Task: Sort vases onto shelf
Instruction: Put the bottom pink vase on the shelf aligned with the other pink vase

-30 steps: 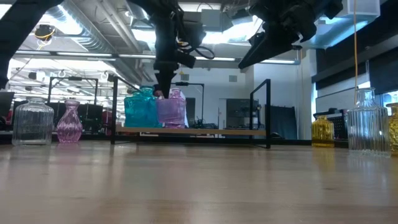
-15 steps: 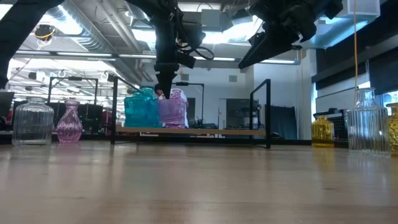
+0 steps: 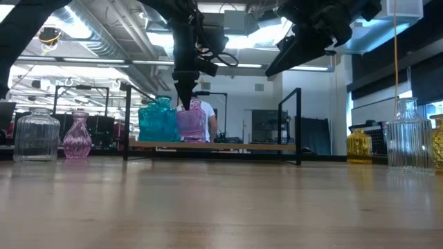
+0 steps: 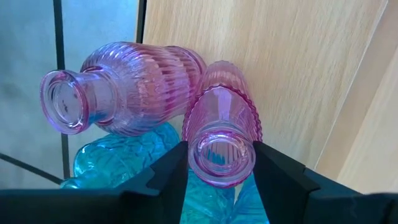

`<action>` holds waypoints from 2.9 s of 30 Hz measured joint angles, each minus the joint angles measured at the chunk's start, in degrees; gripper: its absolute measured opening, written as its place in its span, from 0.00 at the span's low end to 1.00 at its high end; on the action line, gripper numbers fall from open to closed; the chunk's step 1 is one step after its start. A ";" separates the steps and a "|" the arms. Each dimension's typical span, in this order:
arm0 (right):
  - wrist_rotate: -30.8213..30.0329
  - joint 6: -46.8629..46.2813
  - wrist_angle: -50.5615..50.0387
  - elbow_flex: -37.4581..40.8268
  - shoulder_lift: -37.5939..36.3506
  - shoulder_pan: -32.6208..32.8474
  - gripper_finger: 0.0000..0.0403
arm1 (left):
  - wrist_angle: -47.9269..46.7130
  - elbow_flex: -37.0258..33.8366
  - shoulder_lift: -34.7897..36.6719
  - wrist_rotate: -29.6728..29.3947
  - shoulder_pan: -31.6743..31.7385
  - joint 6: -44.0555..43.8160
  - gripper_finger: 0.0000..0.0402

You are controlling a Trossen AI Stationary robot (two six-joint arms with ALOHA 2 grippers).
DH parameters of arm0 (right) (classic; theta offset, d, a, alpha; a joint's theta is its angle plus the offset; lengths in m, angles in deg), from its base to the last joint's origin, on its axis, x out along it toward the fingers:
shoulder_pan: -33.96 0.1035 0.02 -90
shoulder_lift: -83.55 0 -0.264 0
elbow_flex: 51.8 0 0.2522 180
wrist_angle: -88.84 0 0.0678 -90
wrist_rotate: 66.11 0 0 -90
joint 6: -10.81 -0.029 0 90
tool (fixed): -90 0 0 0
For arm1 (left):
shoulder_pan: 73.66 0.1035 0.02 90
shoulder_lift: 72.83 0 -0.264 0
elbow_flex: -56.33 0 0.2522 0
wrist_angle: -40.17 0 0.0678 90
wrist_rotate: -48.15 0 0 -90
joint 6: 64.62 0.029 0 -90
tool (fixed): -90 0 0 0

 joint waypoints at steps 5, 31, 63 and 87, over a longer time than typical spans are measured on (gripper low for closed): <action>0.00 -0.02 0.01 0.02 0.00 0.00 0.47 | -0.03 0.00 0.00 2.69 0.28 -0.01 0.41; 0.35 -0.04 0.75 0.02 0.00 0.00 0.47 | 2.64 -3.08 -0.72 0.70 0.28 -0.07 0.41; 0.27 -0.04 0.85 0.02 0.00 0.02 0.47 | 3.08 -3.13 -0.74 0.37 0.60 1.38 0.41; 0.25 -0.24 1.07 0.04 0.00 0.02 0.47 | 2.68 -3.15 -0.79 0.70 0.55 1.27 0.55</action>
